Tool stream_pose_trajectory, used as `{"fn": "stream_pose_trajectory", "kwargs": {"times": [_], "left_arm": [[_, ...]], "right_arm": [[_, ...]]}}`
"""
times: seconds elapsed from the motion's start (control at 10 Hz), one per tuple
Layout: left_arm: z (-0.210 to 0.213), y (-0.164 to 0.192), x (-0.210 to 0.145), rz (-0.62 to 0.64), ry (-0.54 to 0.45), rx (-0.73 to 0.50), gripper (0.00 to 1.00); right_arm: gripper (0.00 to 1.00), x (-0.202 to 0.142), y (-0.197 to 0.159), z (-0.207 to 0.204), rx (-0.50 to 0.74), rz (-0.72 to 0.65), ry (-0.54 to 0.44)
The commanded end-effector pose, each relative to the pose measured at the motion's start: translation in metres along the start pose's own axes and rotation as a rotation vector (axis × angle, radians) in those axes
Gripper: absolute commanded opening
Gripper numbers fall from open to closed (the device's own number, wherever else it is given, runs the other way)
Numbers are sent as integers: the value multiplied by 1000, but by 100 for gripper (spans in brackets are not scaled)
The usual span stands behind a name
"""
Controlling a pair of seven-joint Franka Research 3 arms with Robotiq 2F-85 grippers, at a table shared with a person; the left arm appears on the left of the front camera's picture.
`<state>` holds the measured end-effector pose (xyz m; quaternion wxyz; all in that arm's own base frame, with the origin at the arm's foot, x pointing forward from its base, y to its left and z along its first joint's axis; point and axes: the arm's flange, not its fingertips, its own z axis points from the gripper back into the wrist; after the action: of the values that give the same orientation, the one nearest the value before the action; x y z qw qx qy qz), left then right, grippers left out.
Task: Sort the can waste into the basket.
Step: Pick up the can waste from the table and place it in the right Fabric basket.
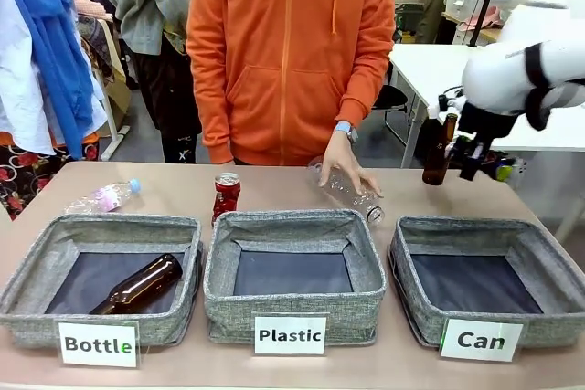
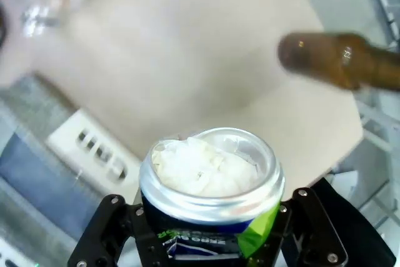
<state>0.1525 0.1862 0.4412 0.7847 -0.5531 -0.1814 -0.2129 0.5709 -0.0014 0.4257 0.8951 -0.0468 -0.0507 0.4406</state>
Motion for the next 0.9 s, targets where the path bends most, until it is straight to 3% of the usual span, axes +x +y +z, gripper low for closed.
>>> {"fn": "stream_pose_trajectory", "kwargs": {"times": [0.0, 0.1, 0.3, 0.8], "left_arm": [[2, -3, 1, -10, -16, -18, 100], [2, -3, 1, -10, -16, -18, 100], [2, -3, 1, -10, -16, -18, 100], [2, -3, 1, -10, -16, -18, 100]], "right_arm": [[0, -49, 55, 30, -32, 68, 62], [0, -76, 75, 36, -24, 95, 57], [0, -112, 103, 30, 118, 180, -11], [0, -119, 110, 17, 177, 320, -109]]}}
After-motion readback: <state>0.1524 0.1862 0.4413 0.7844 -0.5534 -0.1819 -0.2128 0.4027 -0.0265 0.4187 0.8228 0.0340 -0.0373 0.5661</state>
